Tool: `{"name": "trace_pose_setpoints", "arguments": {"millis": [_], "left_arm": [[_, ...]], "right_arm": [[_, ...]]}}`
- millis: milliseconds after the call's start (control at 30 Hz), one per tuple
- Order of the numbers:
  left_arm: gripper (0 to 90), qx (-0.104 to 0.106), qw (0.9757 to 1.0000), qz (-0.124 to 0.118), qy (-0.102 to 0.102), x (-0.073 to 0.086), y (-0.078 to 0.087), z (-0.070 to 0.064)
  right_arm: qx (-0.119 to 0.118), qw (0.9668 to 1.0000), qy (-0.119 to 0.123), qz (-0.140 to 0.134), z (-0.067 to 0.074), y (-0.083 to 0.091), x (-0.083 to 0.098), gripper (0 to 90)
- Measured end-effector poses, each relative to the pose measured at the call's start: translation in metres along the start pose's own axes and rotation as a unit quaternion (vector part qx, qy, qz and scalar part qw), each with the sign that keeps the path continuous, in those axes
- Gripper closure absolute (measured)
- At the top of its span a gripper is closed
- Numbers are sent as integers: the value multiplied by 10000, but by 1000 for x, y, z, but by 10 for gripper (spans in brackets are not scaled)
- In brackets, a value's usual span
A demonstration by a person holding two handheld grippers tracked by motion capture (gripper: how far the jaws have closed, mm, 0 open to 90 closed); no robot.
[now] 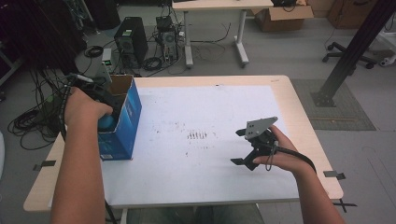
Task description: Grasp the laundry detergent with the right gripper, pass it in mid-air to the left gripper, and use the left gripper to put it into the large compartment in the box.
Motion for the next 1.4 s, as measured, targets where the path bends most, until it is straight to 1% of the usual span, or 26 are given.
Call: {"name": "trace_pose_setpoints", "arguments": {"millis": [300,367,467,533,600,667,767,800,900,933,967,1000,1033,1067,1100,1133,1167,1200,1233,1267,1300,1333,1367,1400], "left_arm": [[277,-16,10000,-81,1,3,11,-2],[244,-14,10000,-79,-22,4,14,-3],[240,-55,9999,-120,-45,5,21,-4],[202,-50,9999,-128,-38,6,26,-6],[189,-55,9999,-147,-43,7,28,-7],[175,-88,9998,-181,-95,7,35,-10],[140,-133,9997,-183,-125,8,39,-11],[126,-147,9995,-187,-194,9,42,-14],[104,-174,9994,-191,-233,10,46,-17],[98,-195,9992,-189,-296,11,50,-20],[88,-195,9992,-189,-296,11,50,-20],[71,-220,9991,-217,-305,11,55,-23],[53,-220,9991,-217,-305,11,55,-23],[47,-235,9990,-227,-316,11,59,-28],[37,-235,9990,-227,-316,11,59,-28],[22,-214,9989,-200,-364,11,63,-34],[18,-214,9989,-200,-364,11,63,-34],[16,-220,9984,-211,-476,10,68,-42],[16,-220,9984,-211,-476,10,68,-42],[15,-242,9975,-257,-615,9,73,-49],[8,-242,9975,-257,-615,9,73,-49],[7,-274,9966,-284,-725,7,78,-57],[3,-274,9966,-284,-725,7,78,-57],[2,-334,9951,-302,-884,5,83,-64]], "right_arm": [[-12,10000,32,-29,1,2,-1,19],[-12,10000,32,-36,2,3,-1,19],[-8,10000,38,-56,3,5,-2,19],[-7,10000,51,-82,3,7,-3,19],[-2,9999,57,-104,4,8,-4,19],[-7,9999,72,-112,5,9,-4,20],[1,9999,83,-120,5,10,-5,19],[0,9999,92,-135,5,12,-6,19],[1,9998,100,-146,6,14,-6,19],[0,9998,111,-152,6,15,-7,19],[0,9998,111,-152,6,15,-7,19],[0,9998,124,-160,6,17,-7,19],[0,9998,124,-160,6,17,-7,19],[-8,9998,132,-170,6,19,-8,19],[-8,9998,132,-170,6,19,-8,19],[-11,9997,140,-175,7,21,-9,20],[-11,9997,140,-175,7,21,-9,20],[0,9997,123,-188,6,23,-9,19],[0,9997,123,-188,6,23,-9,19],[1,9997,114,-201,6,25,-10,19],[1,9997,114,-201,6,25,-10,19],[16,9997,123,-207,6,27,-10,19],[16,9997,123,-207,6,27,-10,19],[22,9997,111,-210,5,28,-10,19]]}}
Point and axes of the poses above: each handheld gripper's, and its own axes: y roughly backward along the jaws, x roughly out of its underside, z roughly to its left, the point moved 9 cm from there along -y, roughly forward along the jaws, and after that the axes turned 15 degrees about -y, right-handed, at the moved point
